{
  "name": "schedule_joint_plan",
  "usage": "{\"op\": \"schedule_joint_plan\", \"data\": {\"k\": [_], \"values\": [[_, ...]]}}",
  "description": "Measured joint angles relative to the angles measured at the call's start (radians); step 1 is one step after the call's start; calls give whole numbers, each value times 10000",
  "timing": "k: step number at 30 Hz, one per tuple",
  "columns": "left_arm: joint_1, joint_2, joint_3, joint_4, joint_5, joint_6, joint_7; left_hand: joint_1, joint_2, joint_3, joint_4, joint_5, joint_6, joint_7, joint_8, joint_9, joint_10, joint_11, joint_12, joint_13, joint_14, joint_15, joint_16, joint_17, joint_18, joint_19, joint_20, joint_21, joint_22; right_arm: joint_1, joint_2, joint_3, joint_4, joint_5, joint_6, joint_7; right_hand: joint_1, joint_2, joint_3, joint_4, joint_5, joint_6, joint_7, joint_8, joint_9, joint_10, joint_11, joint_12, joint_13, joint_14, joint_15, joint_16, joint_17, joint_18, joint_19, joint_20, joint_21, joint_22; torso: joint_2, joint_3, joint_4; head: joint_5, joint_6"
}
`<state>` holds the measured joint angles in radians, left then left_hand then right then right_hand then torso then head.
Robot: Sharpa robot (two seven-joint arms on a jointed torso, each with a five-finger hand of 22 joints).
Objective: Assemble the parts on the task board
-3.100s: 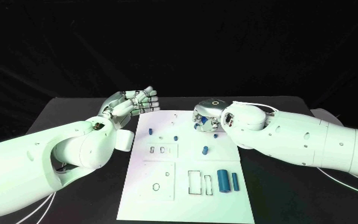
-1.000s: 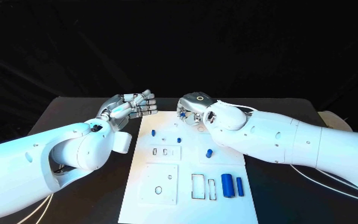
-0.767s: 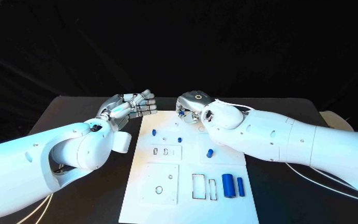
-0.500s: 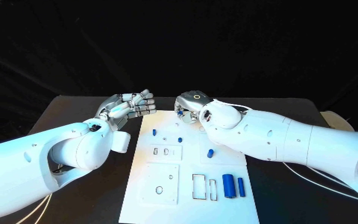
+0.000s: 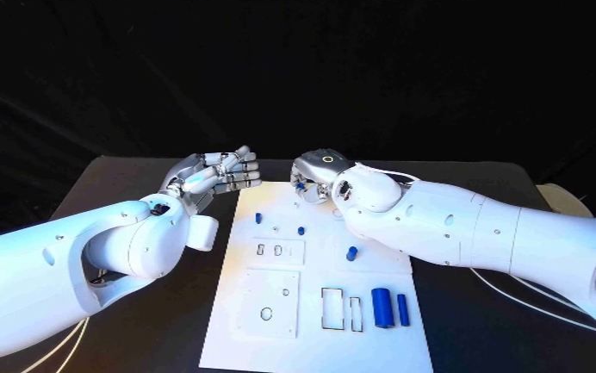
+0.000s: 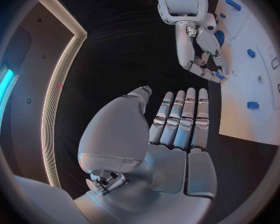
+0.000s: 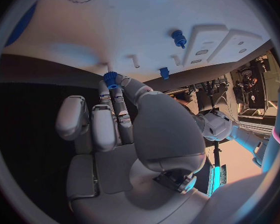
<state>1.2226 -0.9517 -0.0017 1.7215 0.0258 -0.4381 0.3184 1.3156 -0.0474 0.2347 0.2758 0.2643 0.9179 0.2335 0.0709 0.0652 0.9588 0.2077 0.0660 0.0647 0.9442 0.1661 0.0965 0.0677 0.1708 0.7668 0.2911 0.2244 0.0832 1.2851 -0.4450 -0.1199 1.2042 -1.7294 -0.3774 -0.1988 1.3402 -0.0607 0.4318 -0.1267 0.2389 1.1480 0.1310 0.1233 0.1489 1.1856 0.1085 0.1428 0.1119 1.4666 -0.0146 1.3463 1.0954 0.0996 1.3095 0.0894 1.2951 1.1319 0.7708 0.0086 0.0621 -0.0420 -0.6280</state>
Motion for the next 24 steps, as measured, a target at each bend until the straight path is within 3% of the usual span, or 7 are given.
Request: {"op": "schedule_joint_plan", "data": {"k": [24], "values": [[25,-33,1,-136,2,28,0,40,40,0,0,0,0,0,0,0,0,0,0,0,0,0,-39,0,1,0,0,0,-8,-40,-62,-22,58,-8,448,-169,-3,-1,-59,56,-43,-1,0,-1,41,-5,-4,37,384,0,0,38,27,0,-1,0,0,9,20,0,6,-12,-25]]}}
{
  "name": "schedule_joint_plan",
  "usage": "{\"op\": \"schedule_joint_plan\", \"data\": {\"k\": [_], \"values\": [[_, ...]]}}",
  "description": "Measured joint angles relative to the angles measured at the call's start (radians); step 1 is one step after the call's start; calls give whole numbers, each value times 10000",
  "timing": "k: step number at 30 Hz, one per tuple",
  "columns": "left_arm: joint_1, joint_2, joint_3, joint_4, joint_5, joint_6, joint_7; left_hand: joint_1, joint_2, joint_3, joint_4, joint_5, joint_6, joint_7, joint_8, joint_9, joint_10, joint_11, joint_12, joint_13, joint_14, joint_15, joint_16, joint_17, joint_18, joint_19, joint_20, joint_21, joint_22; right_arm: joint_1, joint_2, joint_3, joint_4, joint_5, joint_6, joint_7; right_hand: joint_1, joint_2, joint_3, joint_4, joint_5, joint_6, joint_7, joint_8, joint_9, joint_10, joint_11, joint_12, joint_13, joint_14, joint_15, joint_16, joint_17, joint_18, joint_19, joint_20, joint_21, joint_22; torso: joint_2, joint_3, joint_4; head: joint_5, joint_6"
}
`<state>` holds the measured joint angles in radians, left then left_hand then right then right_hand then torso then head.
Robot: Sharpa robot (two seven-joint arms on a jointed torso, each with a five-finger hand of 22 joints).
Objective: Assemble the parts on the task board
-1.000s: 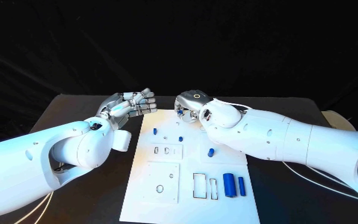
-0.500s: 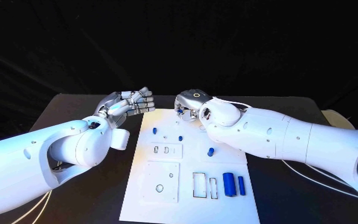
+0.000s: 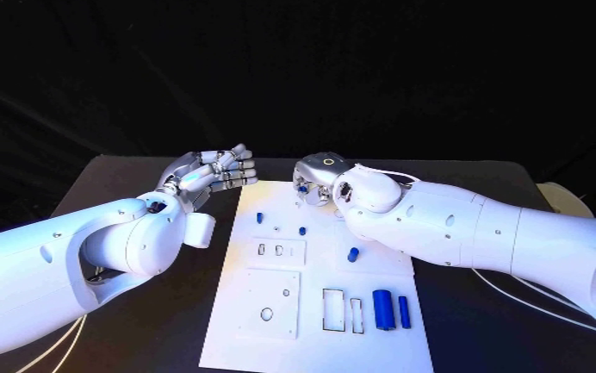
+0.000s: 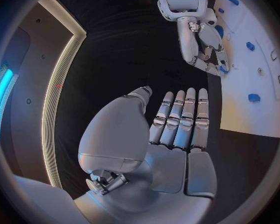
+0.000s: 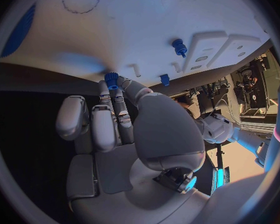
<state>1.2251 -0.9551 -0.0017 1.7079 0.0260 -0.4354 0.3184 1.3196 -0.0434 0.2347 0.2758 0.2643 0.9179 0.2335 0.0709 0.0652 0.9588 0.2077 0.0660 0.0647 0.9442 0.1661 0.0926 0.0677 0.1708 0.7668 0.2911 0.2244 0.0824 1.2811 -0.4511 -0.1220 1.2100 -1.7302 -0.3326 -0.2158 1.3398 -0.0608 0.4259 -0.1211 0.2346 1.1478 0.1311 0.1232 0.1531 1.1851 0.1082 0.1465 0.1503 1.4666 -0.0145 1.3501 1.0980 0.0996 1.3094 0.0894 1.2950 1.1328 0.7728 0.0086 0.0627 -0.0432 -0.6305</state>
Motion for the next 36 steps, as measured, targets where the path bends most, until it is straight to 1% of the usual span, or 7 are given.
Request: {"op": "schedule_joint_plan", "data": {"k": [5,8,13,21,25,31,36], "values": [[1,-4,0,-30,0,5,-3,0,0,0,0,0,0,0,0,0,0,0,0,0,0,0,0,0,0,0,0,0,0,-6,-24,-1,37,-14,-21,-37,-6,-6,-41,41,38,-37,20,-22,-2,-13,-13,-36,1,0,0,0,14,-1,0,0,0,17,7,2,1,8,18],[2,-8,0,-35,0,8,-6,0,0,0,0,0,0,0,0,0,0,0,0,0,0,0,0,0,-1,0,0,0,1,-12,-28,-9,12,-15,-31,-59,-234,-230,7,258,-70,-793,216,-455,-120,-462,-263,-489,-60,-2,183,0,-54,0,-141,141,-129,-227,10,1,3,9,26],[3,-9,0,-44,0,12,-9,0,0,0,0,0,0,0,0,0,0,0,0,0,0,0,0,0,0,0,0,0,-9,-20,-5,-14,-39,-8,-64,-64,-503,-501,-228,474,-375,-1945,155,-591,-354,-1549,26,-789,-436,16,343,-275,-590,0,-669,378,-776,-1045,12,-2,2,3,43],[5,-16,0,-80,0,20,-17,0,0,0,0,0,0,0,0,0,0,0,0,0,0,0,0,0,-1,0,0,0,-9,-20,-210,-9,166,7,-196,-62,-554,-552,-384,577,-376,-2080,77,-591,-376,-1768,90,-788,-490,-20,378,-331,-739,0,-790,428,-945,-1231,13,-2,-4,-7,71],[5,-22,0,-117,0,27,-23,0,0,0,0,0,0,0,1,0,0,0,0,0,0,0,0,0,0,0,0,0,-9,-20,-763,84,769,44,-298,-62,-553,-552,-427,620,-273,-1903,151,-539,-319,-1656,10,-615,-486,-20,378,-331,-666,1,-674,419,-889,-1033,3,2,-10,-11,100],[6,-36,-1,-192,1,41,-32,0,0,0,0,0,0,0,1,0,0,0,0,0,0,0,0,0,-1,0,0,0,-8,76,-2124,256,2084,384,-467,-76,-600,-598,-575,832,-101,-1554,348,-423,-225,-723,-82,-130,-321,-20,378,-47,-88,2,-188,339,-429,-357,-62,9,-57,-37,125],[7,-33,-3,-282,1,60,-39,0,0,0,0,0,0,0,1,0,-21,21,0,0,-24,25,0,0,-1,0,0,0,-9,279,-3364,342,3000,1175,-477,-145,-917,-915,-840,1150,-101,-1496,386,-423,-187,432,-268,518,40,-17,230,198,341,2,3,212,-189,57,-138,9,-126,-66,158]]}}
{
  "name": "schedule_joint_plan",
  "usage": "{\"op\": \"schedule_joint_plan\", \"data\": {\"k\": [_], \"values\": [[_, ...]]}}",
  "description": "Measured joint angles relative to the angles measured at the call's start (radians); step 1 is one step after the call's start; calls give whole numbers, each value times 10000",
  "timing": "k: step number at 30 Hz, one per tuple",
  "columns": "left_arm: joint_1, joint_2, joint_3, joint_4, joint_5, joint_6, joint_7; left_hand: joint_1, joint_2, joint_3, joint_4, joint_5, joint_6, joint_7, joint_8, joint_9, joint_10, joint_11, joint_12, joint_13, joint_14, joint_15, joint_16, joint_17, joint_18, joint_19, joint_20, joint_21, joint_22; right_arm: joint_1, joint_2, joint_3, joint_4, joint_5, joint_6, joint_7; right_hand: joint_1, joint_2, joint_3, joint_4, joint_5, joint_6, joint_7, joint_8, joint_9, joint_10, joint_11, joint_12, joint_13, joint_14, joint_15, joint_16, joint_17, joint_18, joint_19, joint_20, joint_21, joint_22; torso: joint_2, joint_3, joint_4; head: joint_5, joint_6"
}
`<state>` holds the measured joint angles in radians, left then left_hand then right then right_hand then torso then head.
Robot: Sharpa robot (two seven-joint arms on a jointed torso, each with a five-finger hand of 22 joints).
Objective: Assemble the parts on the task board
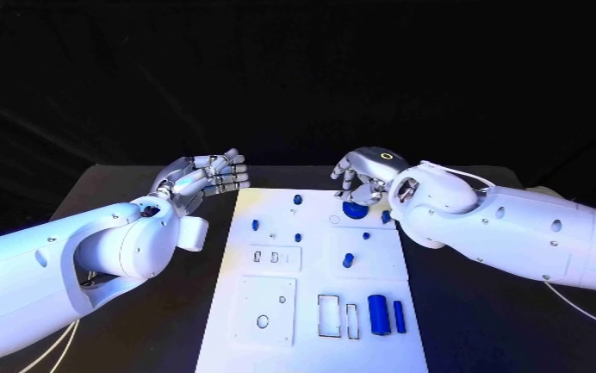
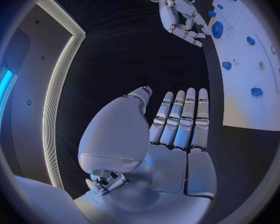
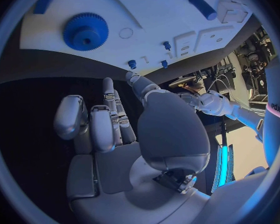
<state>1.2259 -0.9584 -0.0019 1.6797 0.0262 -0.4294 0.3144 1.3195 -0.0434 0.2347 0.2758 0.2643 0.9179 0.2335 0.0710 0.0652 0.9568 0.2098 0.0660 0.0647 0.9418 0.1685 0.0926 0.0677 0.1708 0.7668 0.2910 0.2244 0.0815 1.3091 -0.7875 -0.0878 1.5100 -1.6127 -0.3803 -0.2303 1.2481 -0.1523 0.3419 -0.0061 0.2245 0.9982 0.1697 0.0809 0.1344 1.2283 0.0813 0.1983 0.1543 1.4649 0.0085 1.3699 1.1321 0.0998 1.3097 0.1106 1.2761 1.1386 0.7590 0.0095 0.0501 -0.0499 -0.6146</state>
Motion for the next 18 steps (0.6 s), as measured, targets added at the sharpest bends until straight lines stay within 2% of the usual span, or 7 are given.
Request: {"op": "schedule_joint_plan", "data": {"k": [3,6,8,14,16,18], "values": [[0,10,0,-51,0,14,-3,0,0,0,0,0,0,0,0,0,-14,14,0,0,-14,14,0,0,0,0,0,0,-8,57,-522,11,285,502,73,-65,-141,-141,-176,176,99,-72,-73,0,0,7,3,45,76,0,0,0,27,0,20,-21,0,-2,-53,1,-49,-10,8],[0,35,0,-114,0,29,-6,0,0,0,0,0,0,0,0,0,-14,14,0,0,-14,14,0,0,0,0,0,0,-8,81,-782,11,401,852,206,-123,-163,-163,-309,299,140,-215,68,0,0,-506,134,-205,40,0,0,0,-89,0,2,-2,-96,-146,-97,11,-97,-5,10],[0,61,0,-143,0,41,-7,0,0,0,0,0,0,0,0,0,-14,14,0,0,-14,14,0,0,0,0,0,0,-8,90,-847,14,415,973,327,-162,-162,-163,-459,341,140,-354,94,-47,-6,-734,189,-307,2,5,6,-1,-131,0,-59,59,-131,-206,-119,19,-118,-6,8],[0,105,0,-180,0,78,-13,0,0,0,0,0,0,0,0,0,-14,14,0,0,-14,14,0,0,0,0,0,0,-7,89,-880,15,353,1007,736,-300,-158,-167,-912,606,140,-512,119,-79,-17,-860,232,-321,55,-2,77,-2,-169,0,-94,94,-196,-231,-141,43,-121,-58,-23],[0,105,0,-183,0,88,-16,0,0,0,0,0,0,0,0,0,-14,14,0,0,-14,14,0,0,-1,0,0,0,-7,71,-874,15,306,989,859,-336,-88,-232,-1028,721,140,-524,132,-79,-10,-851,230,-200,126,-2,77,-2,-148,0,-94,94,-196,-187,-141,45,-123,-61,-30],[0,104,-1,-184,0,96,-20,0,0,0,0,0,0,0,0,0,-14,14,0,0,-14,14,0,0,0,0,0,0,-7,36,-851,12,245,967,985,-383,30,-135,-1114,806,193,-524,132,-79,13,-548,180,1,238,-2,77,-2,-107,0,-94,93,-196,-142,-140,45,-132,-56,-34]]}}
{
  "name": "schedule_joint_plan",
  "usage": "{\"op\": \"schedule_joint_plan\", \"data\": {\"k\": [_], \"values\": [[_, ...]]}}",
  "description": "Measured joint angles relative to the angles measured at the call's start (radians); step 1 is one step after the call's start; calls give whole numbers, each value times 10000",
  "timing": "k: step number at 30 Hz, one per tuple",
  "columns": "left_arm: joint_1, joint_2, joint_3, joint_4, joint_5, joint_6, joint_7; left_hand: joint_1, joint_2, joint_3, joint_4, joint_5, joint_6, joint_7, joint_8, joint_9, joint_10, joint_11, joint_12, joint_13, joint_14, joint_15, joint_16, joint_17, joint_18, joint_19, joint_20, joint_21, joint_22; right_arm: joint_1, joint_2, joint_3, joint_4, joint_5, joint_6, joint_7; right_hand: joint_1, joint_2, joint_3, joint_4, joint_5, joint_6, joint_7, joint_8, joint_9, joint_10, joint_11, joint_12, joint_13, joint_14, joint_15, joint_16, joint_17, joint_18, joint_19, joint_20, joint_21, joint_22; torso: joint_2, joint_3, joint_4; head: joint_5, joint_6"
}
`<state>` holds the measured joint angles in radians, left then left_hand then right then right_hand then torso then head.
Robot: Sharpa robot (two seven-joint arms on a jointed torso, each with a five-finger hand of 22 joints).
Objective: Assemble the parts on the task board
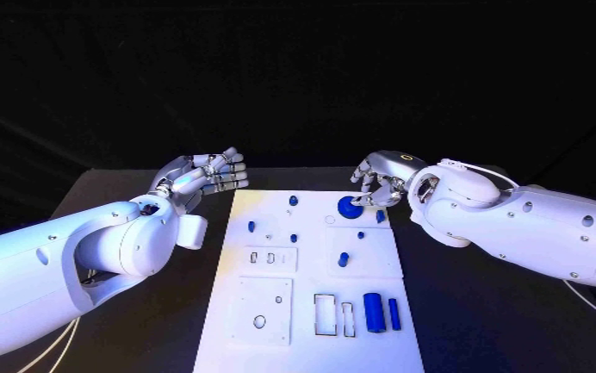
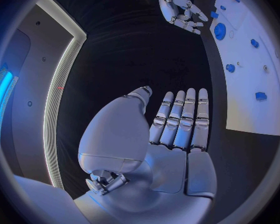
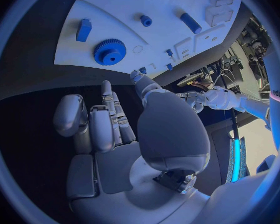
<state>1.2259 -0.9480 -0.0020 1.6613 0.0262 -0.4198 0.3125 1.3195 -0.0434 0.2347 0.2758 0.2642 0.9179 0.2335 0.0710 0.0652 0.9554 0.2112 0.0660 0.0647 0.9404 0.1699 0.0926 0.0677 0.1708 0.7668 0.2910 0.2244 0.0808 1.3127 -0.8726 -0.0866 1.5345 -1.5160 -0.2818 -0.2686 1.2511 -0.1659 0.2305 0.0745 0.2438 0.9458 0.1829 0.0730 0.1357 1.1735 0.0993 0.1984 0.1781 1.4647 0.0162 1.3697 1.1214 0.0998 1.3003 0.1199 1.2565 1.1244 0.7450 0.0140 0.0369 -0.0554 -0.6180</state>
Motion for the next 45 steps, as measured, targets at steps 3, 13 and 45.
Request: {"op": "schedule_joint_plan", "data": {"k": [3,13,45], "values": [[0,-3,-1,-1,0,9,-4,0,0,0,0,0,0,0,0,0,0,0,0,0,0,0,0,0,-1,0,0,0,0,-52,50,-3,-82,-32,134,-52,395,-54,-360,72,77,4,-258,80,57,1086,-330,1839,1327,9,-221,325,685,-1,162,-162,159,285,3,0,-6,-1,-5],[0,-17,-2,1,0,35,-21,0,0,0,0,0,0,0,0,0,0,0,0,0,0,0,0,0,-1,0,0,0,1,-193,348,-12,-410,-89,447,-219,878,8,-1132,1080,116,-16,-268,549,319,1980,-252,11918,11274,3,-214,1608,1868,-158,835,-143,880,1439,6,-12,19,-73,-70],[0,-22,-2,-17,0,97,-59,0,0,0,0,0,0,0,1,0,0,0,0,0,0,0,0,0,-2,0,0,0,3,-387,976,-17,-1276,106,731,-341,1037,167,-1199,1259,116,-46,-237,735,408,2889,-216,13069,11298,-1,-146,1954,1864,-312,1289,-73,1465,1835,0,-2,7,5,-227]]}}
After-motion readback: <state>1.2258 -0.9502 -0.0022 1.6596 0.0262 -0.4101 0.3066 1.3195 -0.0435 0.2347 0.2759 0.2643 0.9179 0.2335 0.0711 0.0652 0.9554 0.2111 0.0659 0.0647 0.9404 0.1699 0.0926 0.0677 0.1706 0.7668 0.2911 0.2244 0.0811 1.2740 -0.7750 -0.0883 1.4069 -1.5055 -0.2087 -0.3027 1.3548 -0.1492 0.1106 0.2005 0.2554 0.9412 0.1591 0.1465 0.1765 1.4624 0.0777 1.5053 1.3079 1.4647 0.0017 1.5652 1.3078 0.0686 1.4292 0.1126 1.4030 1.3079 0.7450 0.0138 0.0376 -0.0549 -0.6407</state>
